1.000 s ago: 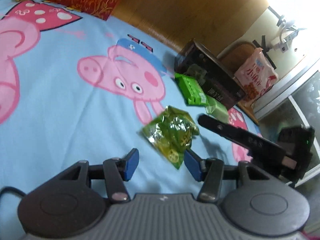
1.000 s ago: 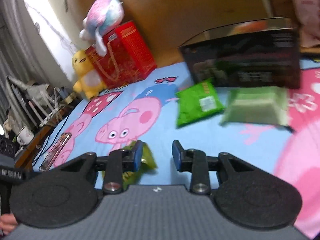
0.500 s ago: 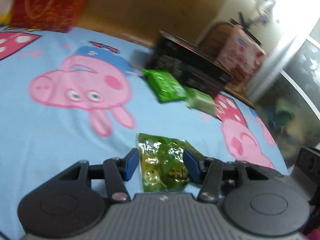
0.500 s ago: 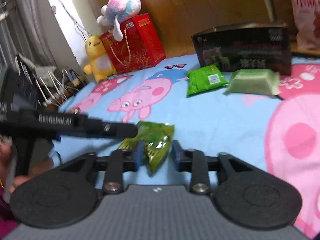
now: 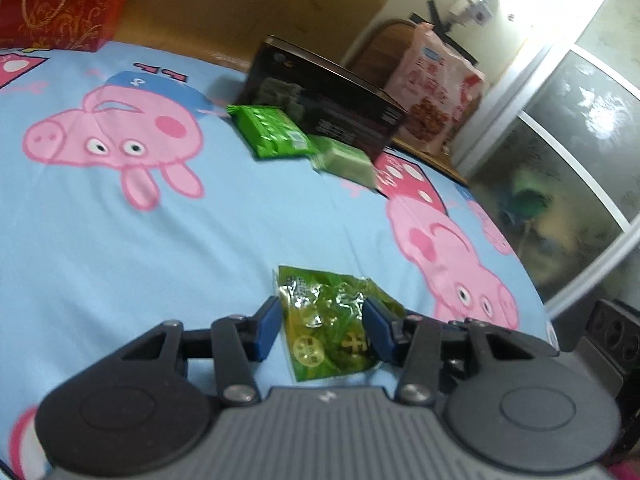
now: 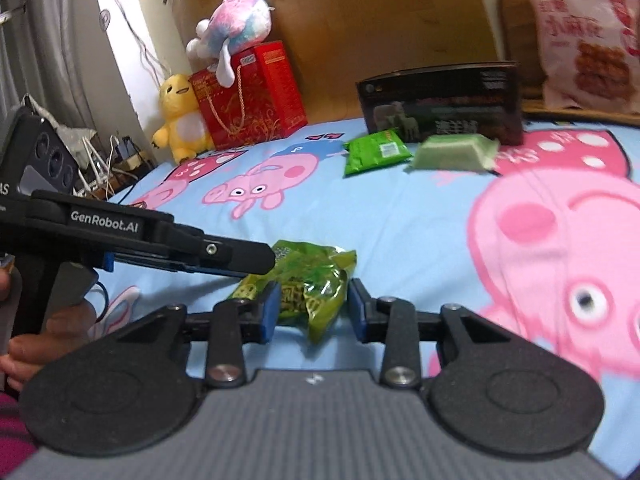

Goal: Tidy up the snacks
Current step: 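Grasp the green leaf-print packet with the left gripper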

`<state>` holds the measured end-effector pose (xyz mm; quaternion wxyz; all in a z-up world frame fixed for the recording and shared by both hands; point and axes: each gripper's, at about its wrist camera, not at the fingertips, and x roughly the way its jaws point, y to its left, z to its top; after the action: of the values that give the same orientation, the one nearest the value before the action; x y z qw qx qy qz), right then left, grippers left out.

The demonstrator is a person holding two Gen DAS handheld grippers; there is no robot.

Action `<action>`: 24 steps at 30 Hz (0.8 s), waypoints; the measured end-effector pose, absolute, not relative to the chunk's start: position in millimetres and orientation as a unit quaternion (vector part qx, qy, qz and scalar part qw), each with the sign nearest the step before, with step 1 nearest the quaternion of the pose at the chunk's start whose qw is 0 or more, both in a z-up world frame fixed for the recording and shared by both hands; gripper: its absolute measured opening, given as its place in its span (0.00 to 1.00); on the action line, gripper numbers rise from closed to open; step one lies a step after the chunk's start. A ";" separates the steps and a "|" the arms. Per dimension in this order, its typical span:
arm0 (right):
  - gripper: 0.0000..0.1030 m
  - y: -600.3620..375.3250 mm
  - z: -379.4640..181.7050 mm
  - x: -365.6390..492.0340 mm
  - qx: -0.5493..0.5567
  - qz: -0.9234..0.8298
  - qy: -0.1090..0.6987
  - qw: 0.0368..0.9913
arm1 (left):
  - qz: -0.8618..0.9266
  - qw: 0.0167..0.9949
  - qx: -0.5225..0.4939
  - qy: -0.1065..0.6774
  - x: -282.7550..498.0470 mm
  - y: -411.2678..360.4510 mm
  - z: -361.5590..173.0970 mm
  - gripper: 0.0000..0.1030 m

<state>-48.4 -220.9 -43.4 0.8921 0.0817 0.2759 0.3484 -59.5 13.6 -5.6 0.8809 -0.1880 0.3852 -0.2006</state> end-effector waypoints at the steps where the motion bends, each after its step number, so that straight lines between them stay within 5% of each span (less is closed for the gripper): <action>1: 0.37 -224.4 -44.6 -54.0 0.087 0.345 0.275 0.893 | -0.206 0.880 -0.186 0.385 -64.2 10.4 -5.6 0.43; 19: 0.38 -254.9 -59.0 -90.3 0.152 0.345 0.289 0.880 | -0.251 0.840 -0.228 0.424 -102.8 20.3 -13.4 0.45; 23: 0.22 -260.9 -70.1 -79.4 0.219 0.366 0.311 0.849 | -0.283 0.818 -0.256 0.431 -96.0 11.8 -21.8 0.40; 24: 0.21 -263.5 -72.7 -77.6 0.236 0.368 0.312 0.843 | -0.285 0.813 -0.265 0.434 -93.5 11.4 -24.0 0.30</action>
<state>-77.6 -263.6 -72.7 0.8434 0.2359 0.3124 0.3680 -93.5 11.4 -24.0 0.8126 -0.2654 0.4338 -0.2848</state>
